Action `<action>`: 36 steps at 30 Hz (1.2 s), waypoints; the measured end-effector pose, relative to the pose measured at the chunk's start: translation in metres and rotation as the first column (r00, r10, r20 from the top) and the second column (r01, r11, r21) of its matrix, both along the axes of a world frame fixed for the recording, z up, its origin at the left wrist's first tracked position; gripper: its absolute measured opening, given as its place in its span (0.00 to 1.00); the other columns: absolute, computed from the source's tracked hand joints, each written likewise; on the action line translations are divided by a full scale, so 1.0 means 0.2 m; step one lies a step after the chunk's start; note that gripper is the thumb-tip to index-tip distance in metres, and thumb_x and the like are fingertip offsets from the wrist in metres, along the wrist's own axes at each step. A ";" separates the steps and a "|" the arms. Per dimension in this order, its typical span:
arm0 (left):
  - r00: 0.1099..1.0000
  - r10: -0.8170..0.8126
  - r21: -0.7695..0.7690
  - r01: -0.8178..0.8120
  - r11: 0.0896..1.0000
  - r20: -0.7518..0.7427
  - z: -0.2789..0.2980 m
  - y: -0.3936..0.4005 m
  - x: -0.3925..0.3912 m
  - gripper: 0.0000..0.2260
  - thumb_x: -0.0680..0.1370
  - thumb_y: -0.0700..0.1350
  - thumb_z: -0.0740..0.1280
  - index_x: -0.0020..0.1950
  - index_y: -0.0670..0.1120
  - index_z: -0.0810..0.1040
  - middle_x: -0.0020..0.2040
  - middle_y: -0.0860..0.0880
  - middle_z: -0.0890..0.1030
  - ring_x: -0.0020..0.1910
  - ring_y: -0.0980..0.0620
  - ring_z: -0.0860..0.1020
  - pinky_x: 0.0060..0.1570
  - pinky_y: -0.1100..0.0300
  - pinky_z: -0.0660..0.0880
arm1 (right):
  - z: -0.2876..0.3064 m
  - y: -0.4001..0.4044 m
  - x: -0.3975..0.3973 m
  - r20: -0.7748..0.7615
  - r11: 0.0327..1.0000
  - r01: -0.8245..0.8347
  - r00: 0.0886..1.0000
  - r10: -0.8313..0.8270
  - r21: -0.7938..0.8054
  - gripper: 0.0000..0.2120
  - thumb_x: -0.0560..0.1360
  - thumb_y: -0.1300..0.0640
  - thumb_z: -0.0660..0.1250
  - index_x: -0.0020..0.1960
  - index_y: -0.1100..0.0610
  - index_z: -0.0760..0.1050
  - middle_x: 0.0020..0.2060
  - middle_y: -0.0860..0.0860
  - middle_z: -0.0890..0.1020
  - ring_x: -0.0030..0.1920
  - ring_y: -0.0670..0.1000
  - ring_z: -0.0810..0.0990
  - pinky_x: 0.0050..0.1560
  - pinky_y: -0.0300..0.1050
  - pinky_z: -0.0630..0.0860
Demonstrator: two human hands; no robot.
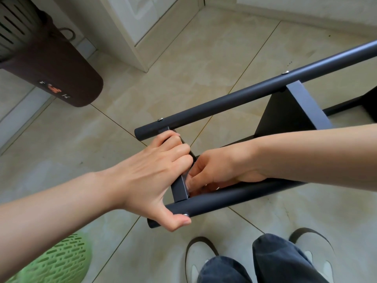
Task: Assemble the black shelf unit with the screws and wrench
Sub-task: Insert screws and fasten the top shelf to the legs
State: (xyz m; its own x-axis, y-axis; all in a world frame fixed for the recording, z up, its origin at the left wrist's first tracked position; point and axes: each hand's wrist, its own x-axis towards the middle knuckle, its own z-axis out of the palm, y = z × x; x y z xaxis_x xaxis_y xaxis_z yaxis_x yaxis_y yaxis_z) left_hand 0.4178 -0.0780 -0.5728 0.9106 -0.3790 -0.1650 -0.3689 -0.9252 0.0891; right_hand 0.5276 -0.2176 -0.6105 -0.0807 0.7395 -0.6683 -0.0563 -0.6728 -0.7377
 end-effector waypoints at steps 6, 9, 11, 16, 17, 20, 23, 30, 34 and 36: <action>1.000 0.004 0.002 -0.004 1.000 -0.014 0.00 0.00 0.00 0.30 0.62 0.72 0.64 0.38 0.46 0.61 0.39 0.52 0.60 0.42 0.48 0.57 0.55 0.59 0.56 | 0.00 0.00 0.00 -0.003 1.000 -0.002 1.000 0.002 -0.019 0.10 0.79 0.56 0.67 0.40 0.56 0.79 0.29 0.46 0.81 0.27 0.42 0.77 0.29 0.32 0.74; 1.000 0.007 0.001 -0.007 1.000 -0.022 0.00 0.00 0.00 0.30 0.62 0.72 0.63 0.38 0.46 0.61 0.39 0.52 0.60 0.42 0.48 0.57 0.53 0.59 0.55 | -0.01 0.01 0.01 -0.040 0.999 0.000 0.999 -0.001 -0.032 0.09 0.79 0.57 0.67 0.40 0.56 0.79 0.31 0.48 0.81 0.30 0.44 0.79 0.33 0.34 0.77; 1.000 0.010 0.003 -0.010 1.000 -0.028 0.00 -0.01 0.00 0.30 0.62 0.72 0.63 0.38 0.46 0.62 0.39 0.52 0.60 0.42 0.49 0.57 0.53 0.60 0.54 | -0.02 0.01 0.03 -0.116 0.999 -0.017 0.993 0.012 -0.042 0.09 0.79 0.59 0.66 0.40 0.58 0.78 0.32 0.49 0.81 0.31 0.45 0.79 0.36 0.35 0.78; 0.999 0.016 -0.010 -0.017 1.000 -0.040 0.00 -0.01 0.00 0.29 0.62 0.72 0.63 0.38 0.46 0.62 0.39 0.52 0.60 0.42 0.48 0.57 0.53 0.59 0.56 | -0.05 0.04 0.07 -0.308 0.996 -0.074 0.950 0.053 -0.057 0.08 0.79 0.64 0.64 0.41 0.61 0.78 0.34 0.52 0.81 0.34 0.46 0.80 0.42 0.39 0.78; 0.999 0.019 -0.014 -0.019 1.000 -0.042 0.00 -0.01 0.01 0.29 0.62 0.72 0.63 0.38 0.46 0.62 0.39 0.52 0.61 0.42 0.48 0.58 0.53 0.59 0.56 | -0.06 0.05 0.07 -0.337 0.996 -0.076 0.940 0.054 -0.052 0.08 0.79 0.65 0.64 0.42 0.62 0.78 0.34 0.52 0.82 0.34 0.46 0.80 0.42 0.39 0.79; 0.999 0.021 -0.019 -0.022 1.000 -0.049 0.01 -0.01 0.01 0.29 0.62 0.72 0.63 0.38 0.46 0.63 0.40 0.52 0.61 0.42 0.48 0.59 0.51 0.59 0.55 | -0.06 0.06 0.09 -0.368 0.995 -0.090 0.927 0.069 -0.040 0.08 0.79 0.67 0.63 0.42 0.63 0.78 0.33 0.52 0.82 0.33 0.46 0.81 0.39 0.37 0.79; 0.999 0.019 -0.017 -0.020 1.000 -0.050 0.01 -0.02 0.01 0.29 0.63 0.72 0.63 0.38 0.45 0.64 0.39 0.52 0.61 0.42 0.48 0.59 0.51 0.59 0.56 | -0.06 0.06 0.10 -0.361 0.995 -0.091 0.930 0.070 -0.041 0.09 0.79 0.67 0.63 0.41 0.63 0.78 0.32 0.52 0.82 0.32 0.45 0.81 0.37 0.37 0.79; 0.999 0.015 -0.008 -0.016 1.000 -0.040 0.00 -0.02 0.02 0.29 0.62 0.72 0.63 0.37 0.46 0.63 0.39 0.52 0.61 0.42 0.48 0.59 0.52 0.59 0.56 | -0.06 0.06 0.08 -0.211 0.990 -0.111 0.973 0.090 -0.089 0.07 0.80 0.57 0.66 0.47 0.60 0.79 0.35 0.50 0.83 0.34 0.46 0.81 0.36 0.38 0.79; 0.999 0.018 -0.016 -0.019 1.000 -0.036 0.01 -0.02 0.01 0.29 0.62 0.72 0.63 0.37 0.46 0.62 0.39 0.52 0.61 0.42 0.48 0.58 0.53 0.58 0.57 | -0.05 0.06 0.08 -0.234 0.991 -0.104 0.969 0.083 -0.078 0.07 0.80 0.62 0.65 0.44 0.62 0.78 0.32 0.51 0.81 0.30 0.45 0.78 0.33 0.35 0.76; 0.999 0.015 -0.011 -0.015 1.000 -0.036 0.00 -0.02 0.01 0.29 0.62 0.72 0.63 0.37 0.46 0.62 0.39 0.52 0.61 0.42 0.47 0.59 0.53 0.57 0.59 | -0.06 0.06 0.08 -0.247 0.994 -0.091 0.966 0.075 -0.052 0.07 0.79 0.64 0.64 0.44 0.63 0.77 0.33 0.53 0.80 0.31 0.46 0.77 0.35 0.36 0.76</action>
